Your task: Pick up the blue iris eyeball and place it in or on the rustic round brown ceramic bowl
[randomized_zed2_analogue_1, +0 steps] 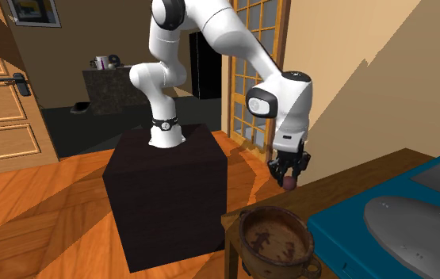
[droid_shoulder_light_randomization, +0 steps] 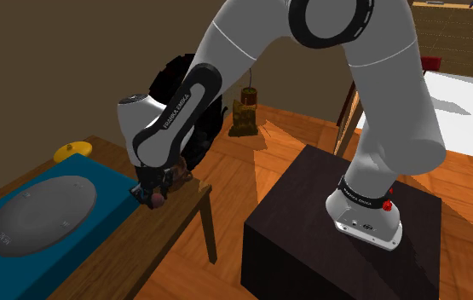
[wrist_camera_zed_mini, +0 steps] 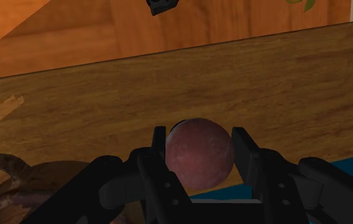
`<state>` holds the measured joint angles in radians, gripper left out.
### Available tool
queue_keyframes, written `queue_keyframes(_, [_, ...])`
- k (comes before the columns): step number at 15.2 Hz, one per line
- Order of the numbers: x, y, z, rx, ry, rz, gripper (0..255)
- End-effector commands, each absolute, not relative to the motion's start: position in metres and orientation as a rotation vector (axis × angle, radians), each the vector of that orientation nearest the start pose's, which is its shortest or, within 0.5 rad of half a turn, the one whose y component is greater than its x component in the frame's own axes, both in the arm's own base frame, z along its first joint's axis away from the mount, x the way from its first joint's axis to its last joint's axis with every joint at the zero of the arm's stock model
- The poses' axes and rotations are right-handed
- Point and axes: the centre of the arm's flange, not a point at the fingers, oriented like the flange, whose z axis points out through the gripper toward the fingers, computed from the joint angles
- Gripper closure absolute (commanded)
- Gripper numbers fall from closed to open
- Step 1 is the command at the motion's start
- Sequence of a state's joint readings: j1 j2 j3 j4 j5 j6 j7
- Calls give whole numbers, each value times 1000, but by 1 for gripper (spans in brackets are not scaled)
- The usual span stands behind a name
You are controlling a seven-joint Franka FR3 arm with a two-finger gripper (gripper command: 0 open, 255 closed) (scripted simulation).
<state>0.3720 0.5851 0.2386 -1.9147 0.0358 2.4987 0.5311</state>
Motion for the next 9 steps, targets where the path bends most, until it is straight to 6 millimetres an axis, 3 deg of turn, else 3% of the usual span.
queue_keyframes(1, [519, 356, 205, -3005, -18, 108, 255])
queue_keyframes(9, [519, 356, 247, -3005, -18, 108, 255])
